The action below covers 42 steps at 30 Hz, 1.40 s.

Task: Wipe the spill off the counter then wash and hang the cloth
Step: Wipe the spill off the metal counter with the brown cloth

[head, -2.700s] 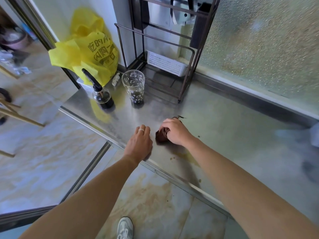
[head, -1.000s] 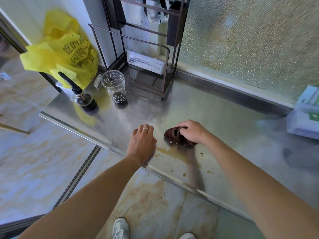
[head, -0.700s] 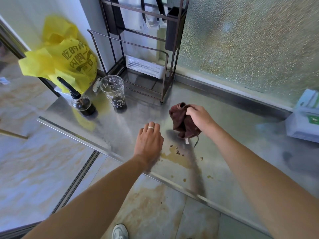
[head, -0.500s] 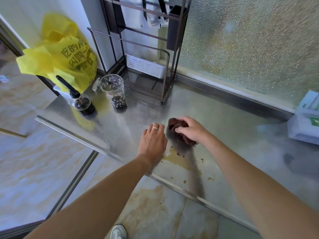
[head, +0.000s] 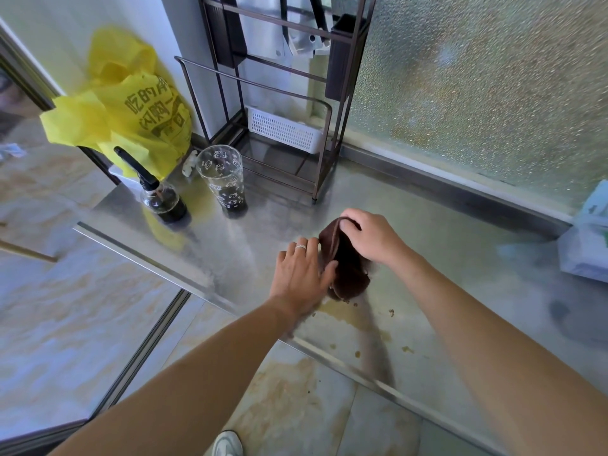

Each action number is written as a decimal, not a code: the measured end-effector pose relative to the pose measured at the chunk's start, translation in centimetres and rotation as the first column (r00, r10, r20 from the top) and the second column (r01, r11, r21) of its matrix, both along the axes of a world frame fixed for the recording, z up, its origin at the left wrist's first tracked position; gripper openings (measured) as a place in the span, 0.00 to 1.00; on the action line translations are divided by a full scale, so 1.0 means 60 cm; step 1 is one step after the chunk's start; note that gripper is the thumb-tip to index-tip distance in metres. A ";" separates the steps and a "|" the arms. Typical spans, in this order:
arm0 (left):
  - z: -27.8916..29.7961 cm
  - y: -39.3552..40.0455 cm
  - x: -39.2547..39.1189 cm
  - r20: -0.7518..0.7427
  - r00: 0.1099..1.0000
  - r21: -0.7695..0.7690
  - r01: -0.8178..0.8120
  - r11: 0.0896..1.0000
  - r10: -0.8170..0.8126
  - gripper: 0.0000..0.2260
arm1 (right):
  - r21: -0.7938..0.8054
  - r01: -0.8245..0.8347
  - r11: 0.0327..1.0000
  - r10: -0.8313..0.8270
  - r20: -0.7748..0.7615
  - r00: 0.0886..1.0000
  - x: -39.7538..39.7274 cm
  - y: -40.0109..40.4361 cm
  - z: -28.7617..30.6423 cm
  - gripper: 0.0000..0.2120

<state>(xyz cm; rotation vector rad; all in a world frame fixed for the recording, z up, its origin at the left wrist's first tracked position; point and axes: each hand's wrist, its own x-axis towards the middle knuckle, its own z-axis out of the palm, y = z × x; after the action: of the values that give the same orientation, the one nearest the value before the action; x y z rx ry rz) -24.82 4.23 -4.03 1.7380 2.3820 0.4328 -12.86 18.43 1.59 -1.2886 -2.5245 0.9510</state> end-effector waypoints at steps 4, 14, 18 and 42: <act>0.015 0.016 0.008 0.095 0.995 -0.011 -0.026 1.000 0.027 0.23 | 0.068 -0.048 0.997 0.052 -0.066 0.996 -0.007 0.000 0.010 0.08; 0.061 0.060 -0.001 0.119 0.989 0.202 -0.106 0.974 0.083 0.07 | 0.288 0.086 0.954 0.001 -0.288 0.958 -0.006 0.011 0.048 0.07; 0.104 0.087 -0.030 0.212 0.969 0.403 -0.205 0.892 0.126 0.09 | 0.433 0.177 0.884 0.017 -0.407 0.913 0.002 0.035 0.074 0.07; 0.006 -0.024 -0.031 0.562 0.827 -0.420 0.280 0.864 0.005 0.08 | -0.294 -0.044 0.955 0.172 0.425 0.889 0.103 -0.017 -0.076 0.12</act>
<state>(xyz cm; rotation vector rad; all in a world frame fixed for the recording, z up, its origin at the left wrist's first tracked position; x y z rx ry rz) -26.67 2.80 -3.67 1.3160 1.7374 0.2302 -6.65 17.39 -2.95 -1.6231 -2.9139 1.1858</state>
